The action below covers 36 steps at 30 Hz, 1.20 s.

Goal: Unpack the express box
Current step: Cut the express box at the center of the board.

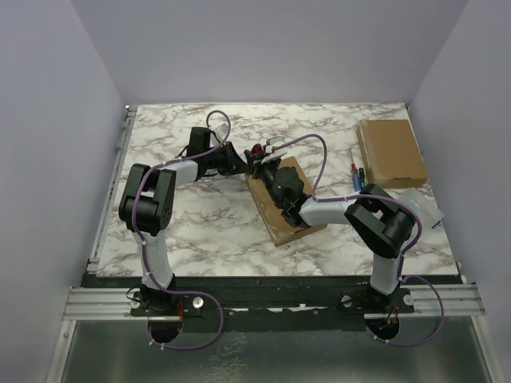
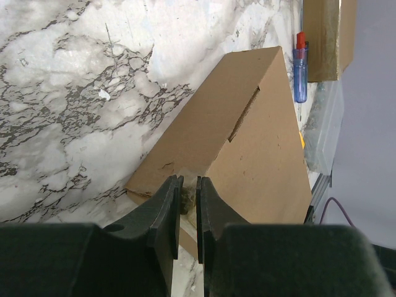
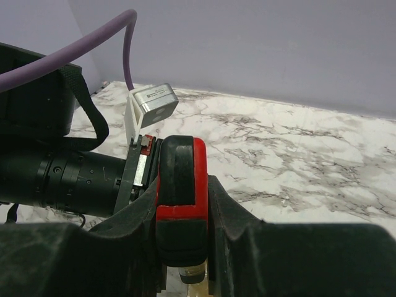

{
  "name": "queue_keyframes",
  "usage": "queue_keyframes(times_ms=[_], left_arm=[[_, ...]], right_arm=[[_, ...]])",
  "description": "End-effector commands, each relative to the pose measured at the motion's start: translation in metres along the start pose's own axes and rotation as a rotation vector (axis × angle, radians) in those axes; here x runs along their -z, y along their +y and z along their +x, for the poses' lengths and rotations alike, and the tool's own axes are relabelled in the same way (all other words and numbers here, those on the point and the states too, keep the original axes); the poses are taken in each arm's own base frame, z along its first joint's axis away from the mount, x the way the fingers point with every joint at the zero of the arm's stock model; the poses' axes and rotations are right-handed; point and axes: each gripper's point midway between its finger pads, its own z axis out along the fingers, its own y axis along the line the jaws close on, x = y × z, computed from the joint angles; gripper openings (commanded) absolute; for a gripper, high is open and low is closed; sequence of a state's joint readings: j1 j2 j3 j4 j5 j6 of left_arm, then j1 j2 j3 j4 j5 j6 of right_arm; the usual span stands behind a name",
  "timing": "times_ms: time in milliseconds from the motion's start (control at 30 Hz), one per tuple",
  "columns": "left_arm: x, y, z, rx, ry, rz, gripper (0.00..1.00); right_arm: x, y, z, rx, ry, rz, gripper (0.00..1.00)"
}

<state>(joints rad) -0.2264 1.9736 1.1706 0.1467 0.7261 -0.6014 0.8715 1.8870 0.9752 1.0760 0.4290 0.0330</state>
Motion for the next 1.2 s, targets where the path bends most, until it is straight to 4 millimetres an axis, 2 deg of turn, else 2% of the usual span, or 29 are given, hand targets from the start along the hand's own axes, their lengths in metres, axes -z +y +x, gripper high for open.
queue_keyframes(times_ms=[0, 200, 733, 967, 1100, 1167], left_arm=[[-0.006, 0.035, 0.020, 0.042, 0.049, -0.104, 0.11], [-0.007, 0.037, 0.022, 0.047, 0.052, -0.108, 0.11], [-0.007, 0.037, 0.022, 0.044, 0.051, -0.108, 0.11], [-0.009, 0.041, 0.023, 0.048, 0.057, -0.115, 0.11], [-0.009, 0.041, 0.023, 0.047, 0.057, -0.117, 0.11], [-0.009, 0.042, 0.023, 0.048, 0.057, -0.121, 0.11]], right_arm=[[-0.005, 0.007, -0.003, -0.024, -0.019, -0.005, 0.00], [-0.005, 0.005, -0.016, -0.070, -0.028, 0.014, 0.00], [-0.003, 0.007, 0.006, -0.039, 0.015, 0.000, 0.00], [0.009, 0.006, 0.011, -0.096, 0.054, -0.012, 0.00], [0.014, 0.003, 0.020, -0.070, 0.072, -0.011, 0.00], [0.015, 0.003, 0.018, -0.054, 0.071, -0.015, 0.00]])
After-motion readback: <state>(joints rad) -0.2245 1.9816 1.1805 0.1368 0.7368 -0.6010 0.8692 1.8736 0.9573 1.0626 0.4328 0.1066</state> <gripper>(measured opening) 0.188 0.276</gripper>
